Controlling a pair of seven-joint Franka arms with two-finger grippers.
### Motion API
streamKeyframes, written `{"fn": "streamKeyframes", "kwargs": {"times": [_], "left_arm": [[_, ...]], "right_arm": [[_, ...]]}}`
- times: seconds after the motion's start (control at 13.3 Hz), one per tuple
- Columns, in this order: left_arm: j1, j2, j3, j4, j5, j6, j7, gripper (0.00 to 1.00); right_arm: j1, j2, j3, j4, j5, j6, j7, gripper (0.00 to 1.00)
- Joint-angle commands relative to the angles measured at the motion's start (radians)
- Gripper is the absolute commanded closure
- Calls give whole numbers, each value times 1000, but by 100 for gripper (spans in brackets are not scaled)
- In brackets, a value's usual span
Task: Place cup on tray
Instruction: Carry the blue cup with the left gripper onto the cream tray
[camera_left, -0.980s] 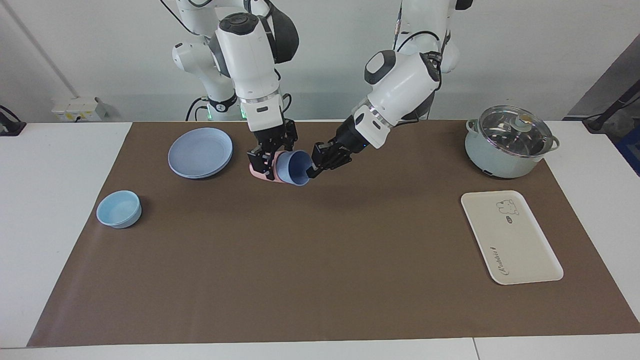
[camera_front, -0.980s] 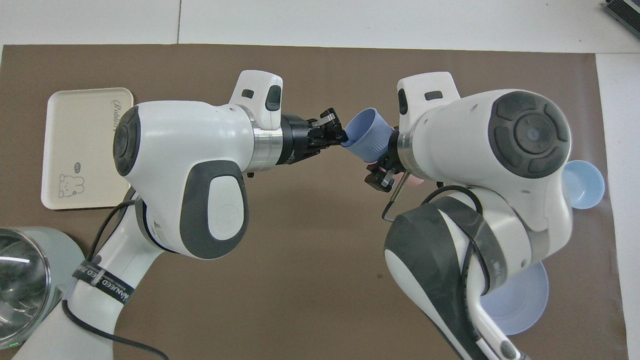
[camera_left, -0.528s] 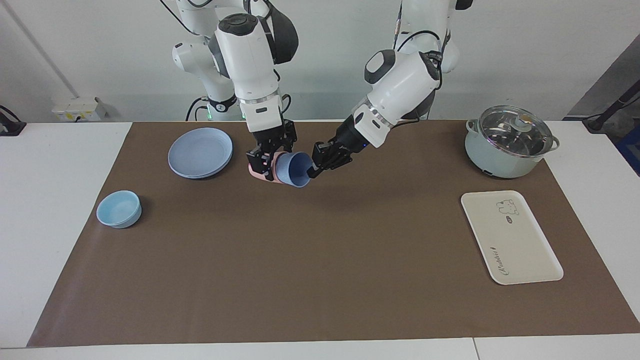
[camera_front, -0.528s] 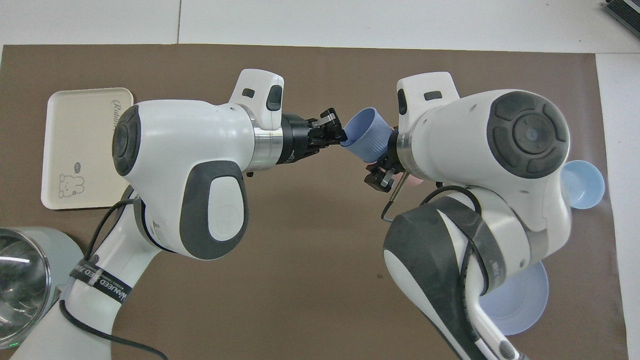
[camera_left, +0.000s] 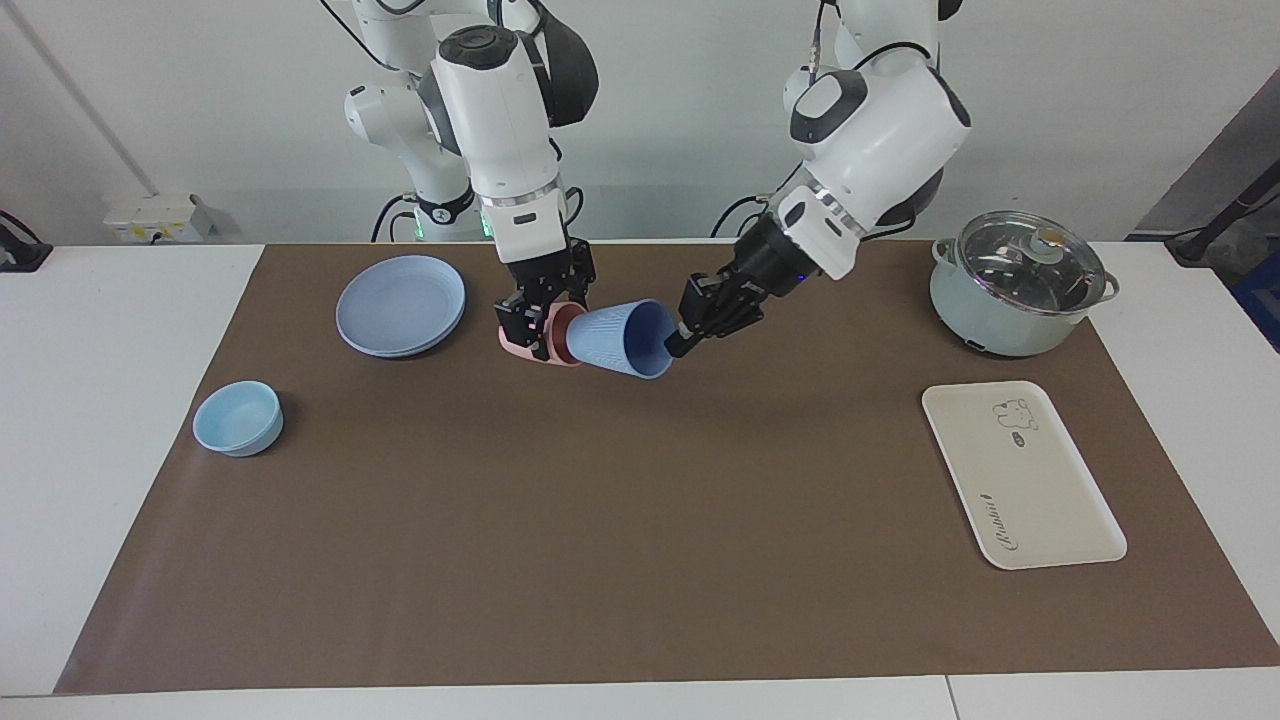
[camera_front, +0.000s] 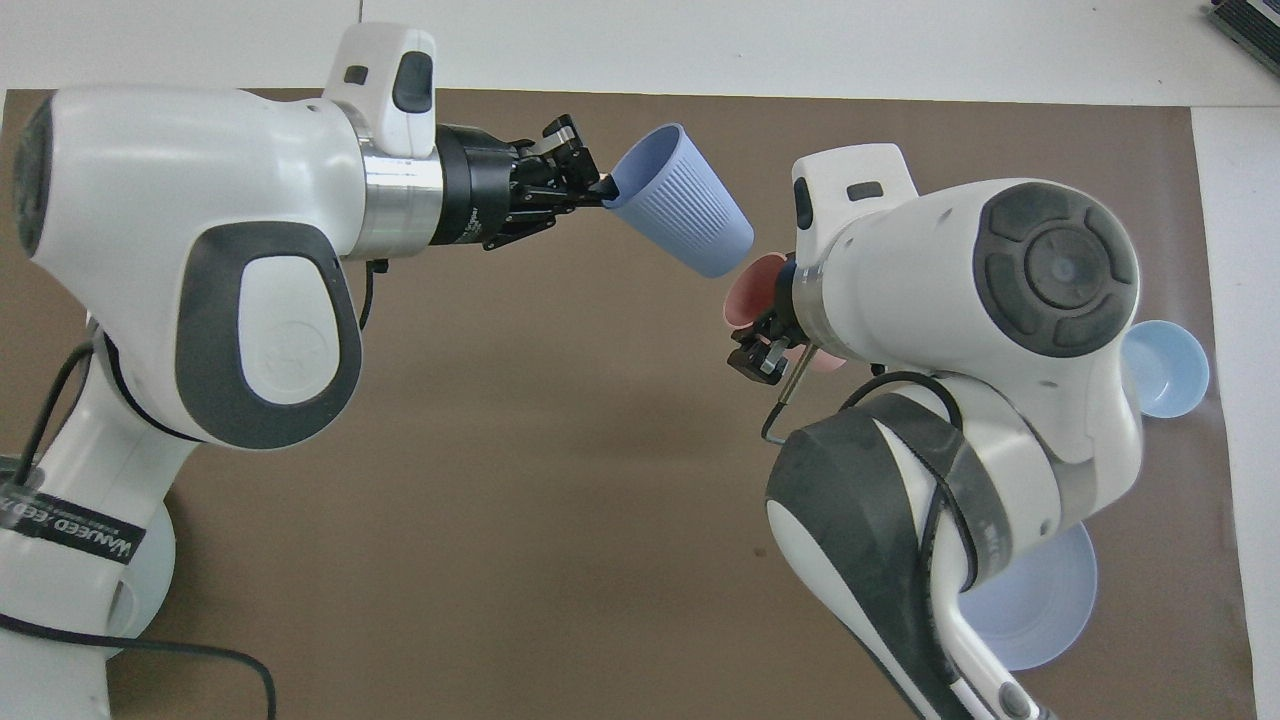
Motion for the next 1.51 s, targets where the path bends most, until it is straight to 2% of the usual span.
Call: {"fn": "streamKeyframes", "kwargs": {"times": [0.0, 0.15, 0.3, 0.38, 0.53, 0.68, 0.9, 1.06, 1.13, 1.28, 1.43], "left_arm": [[77, -13, 0, 29, 115, -27, -5, 100], [137, -23, 0, 17, 274, -47, -4, 100], [206, -43, -1, -22, 469, -77, 19, 100], [242, -53, 0, -47, 499, -76, 75, 100], [355, -98, 0, -149, 502, -56, 329, 100], [458, -108, -1, -205, 502, -21, 506, 100], [571, -91, -1, -279, 499, 106, 674, 100], [633, -54, -3, -311, 488, 206, 741, 100], [648, -31, -4, -311, 484, 244, 767, 100], [661, 9, -4, -311, 481, 315, 774, 100], [661, 56, -4, -310, 383, 370, 777, 100]], "right_arm": [[-38, 11, 2, 20, 16, 7, 23, 100], [-104, 12, 4, 18, 121, 49, 11, 100], [-191, 26, 4, 8, 267, 153, -132, 100], [-242, 26, 4, -11, 360, 187, -217, 100], [-335, 37, 4, -66, 596, 288, -460, 100], [-401, 102, 2, -86, 878, 342, -735, 100], [-434, 211, 2, -88, 1257, 432, -1062, 100], [-441, 236, 2, -126, 1480, 439, -1280, 100], [-470, 242, 4, -153, 1535, 408, -1367, 100], [-544, 300, 4, -166, 1628, 266, -1571, 100], [-586, 311, 4, -211, 1642, 212, -1611, 100]]}}
